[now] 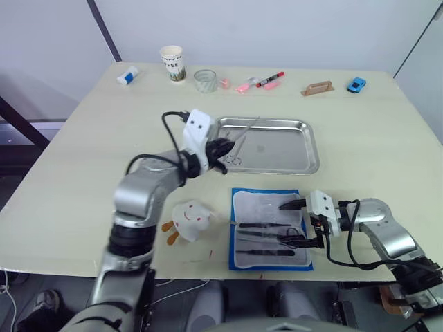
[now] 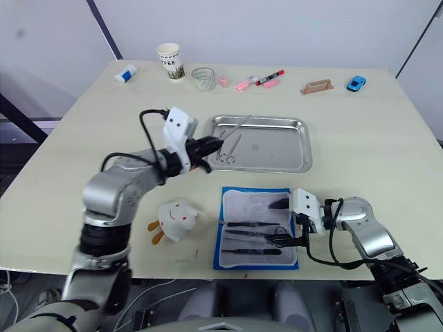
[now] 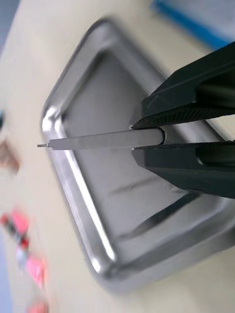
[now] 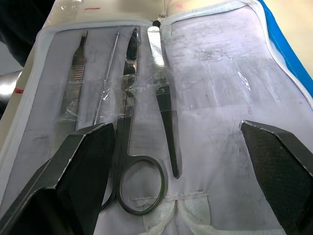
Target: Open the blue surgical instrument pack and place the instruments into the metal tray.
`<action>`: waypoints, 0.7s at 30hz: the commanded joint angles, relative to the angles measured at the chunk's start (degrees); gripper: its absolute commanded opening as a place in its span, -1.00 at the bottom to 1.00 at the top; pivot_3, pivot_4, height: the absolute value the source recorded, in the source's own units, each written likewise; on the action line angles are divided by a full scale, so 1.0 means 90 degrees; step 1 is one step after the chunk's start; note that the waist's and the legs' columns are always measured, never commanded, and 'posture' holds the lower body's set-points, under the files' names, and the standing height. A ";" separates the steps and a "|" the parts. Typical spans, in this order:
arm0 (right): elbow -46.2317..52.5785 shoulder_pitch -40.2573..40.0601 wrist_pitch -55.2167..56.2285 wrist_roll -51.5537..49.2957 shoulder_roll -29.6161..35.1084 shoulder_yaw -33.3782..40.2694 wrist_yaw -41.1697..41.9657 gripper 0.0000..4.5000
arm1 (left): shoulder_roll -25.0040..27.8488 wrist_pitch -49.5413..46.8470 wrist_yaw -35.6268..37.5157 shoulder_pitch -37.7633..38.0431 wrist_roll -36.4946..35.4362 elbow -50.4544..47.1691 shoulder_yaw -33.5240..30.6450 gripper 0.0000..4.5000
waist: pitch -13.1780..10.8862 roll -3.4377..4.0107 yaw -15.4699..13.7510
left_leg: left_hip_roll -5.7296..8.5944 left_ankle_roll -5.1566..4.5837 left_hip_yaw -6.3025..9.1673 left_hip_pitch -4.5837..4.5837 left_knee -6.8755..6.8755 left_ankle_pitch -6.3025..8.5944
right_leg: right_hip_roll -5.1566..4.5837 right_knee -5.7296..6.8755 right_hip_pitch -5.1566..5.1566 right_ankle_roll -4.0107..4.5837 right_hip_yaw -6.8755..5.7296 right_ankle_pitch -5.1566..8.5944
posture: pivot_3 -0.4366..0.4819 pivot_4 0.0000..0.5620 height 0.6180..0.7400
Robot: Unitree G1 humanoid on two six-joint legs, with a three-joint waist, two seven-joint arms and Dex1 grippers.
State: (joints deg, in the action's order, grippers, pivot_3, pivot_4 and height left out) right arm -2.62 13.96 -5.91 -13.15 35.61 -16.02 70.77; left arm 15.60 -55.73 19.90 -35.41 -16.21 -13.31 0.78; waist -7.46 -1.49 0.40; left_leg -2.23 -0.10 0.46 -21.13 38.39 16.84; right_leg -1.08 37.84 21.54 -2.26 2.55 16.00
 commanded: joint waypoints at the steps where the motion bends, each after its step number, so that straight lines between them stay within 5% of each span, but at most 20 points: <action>1: -0.0371 -0.0179 -0.0263 0.0370 0.0157 -0.0218 -0.0034 1.00 | -0.0570 -0.0006 -0.0888 -0.0339 0.0383 0.0314 0.0083 -0.85 | 0.0000 0.0000 0.0006 | 0.0000 0.0000 0.0000 0.0000 -0.0001 0.0000 | 0.0000 0.0000 0.0000 0.0000 0.0000 0.0000 | -0.05 -0.47 1.00; 10: -0.0235 -0.0277 -0.0332 0.0334 0.0253 -0.0170 -0.0018 1.00 | -0.1731 0.0417 -0.1922 -0.0732 0.0914 0.1457 0.0236 -0.85 | -0.0001 0.0002 -0.0010 | 0.0005 0.0002 0.0000 -0.0002 -0.0001 -0.0001 | -0.0004 -0.0002 0.0000 -0.0001 0.0000 0.0000 | -0.05 -0.47 1.00; 21: -0.0014 -0.0420 -0.0456 0.0284 0.0371 -0.0145 -0.0053 1.00 | -0.2202 0.0966 -0.2280 -0.0850 0.1124 0.2474 0.0206 -0.85 | -0.0002 0.0003 -0.0087 | 0.0008 0.0004 0.0000 -0.0006 -0.0002 -0.0002 | -0.0006 -0.0007 0.0001 -0.0001 -0.0001 0.0000 | -0.05 -0.47 1.00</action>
State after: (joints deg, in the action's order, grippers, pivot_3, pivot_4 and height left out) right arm -0.31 12.25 -7.27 -13.19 37.23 -15.70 70.39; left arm -3.32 -48.44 -0.44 -41.50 -6.26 9.23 2.47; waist -7.47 -1.46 -0.38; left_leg -2.16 -0.06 0.45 -21.19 38.37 16.83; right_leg -1.13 37.79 21.54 -2.27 2.54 15.99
